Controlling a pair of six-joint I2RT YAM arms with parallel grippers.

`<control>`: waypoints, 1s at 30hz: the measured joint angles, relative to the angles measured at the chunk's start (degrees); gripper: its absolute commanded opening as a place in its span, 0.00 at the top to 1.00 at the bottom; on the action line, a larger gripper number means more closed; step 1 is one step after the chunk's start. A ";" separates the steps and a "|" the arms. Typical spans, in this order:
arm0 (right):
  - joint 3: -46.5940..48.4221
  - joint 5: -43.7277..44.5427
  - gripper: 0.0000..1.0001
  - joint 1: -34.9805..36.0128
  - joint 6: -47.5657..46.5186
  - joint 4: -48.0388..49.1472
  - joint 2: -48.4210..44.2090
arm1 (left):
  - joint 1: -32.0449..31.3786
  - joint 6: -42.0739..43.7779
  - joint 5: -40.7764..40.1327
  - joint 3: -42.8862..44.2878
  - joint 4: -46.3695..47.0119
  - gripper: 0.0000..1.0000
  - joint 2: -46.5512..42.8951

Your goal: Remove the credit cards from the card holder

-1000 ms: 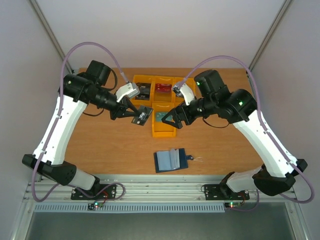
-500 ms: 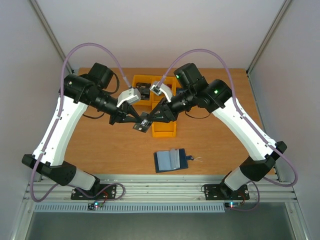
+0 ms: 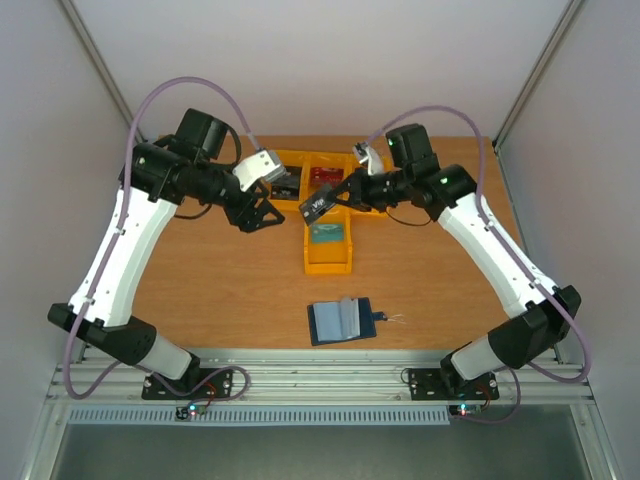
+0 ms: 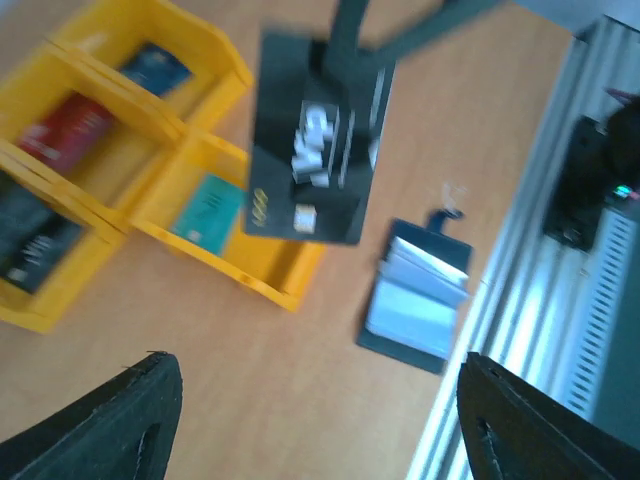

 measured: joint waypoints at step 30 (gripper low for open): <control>-24.94 11.17 0.99 -1.92 56.83 36.26 -7.50 | -26.16 29.73 -51.04 -8.68 34.51 0.68 8.00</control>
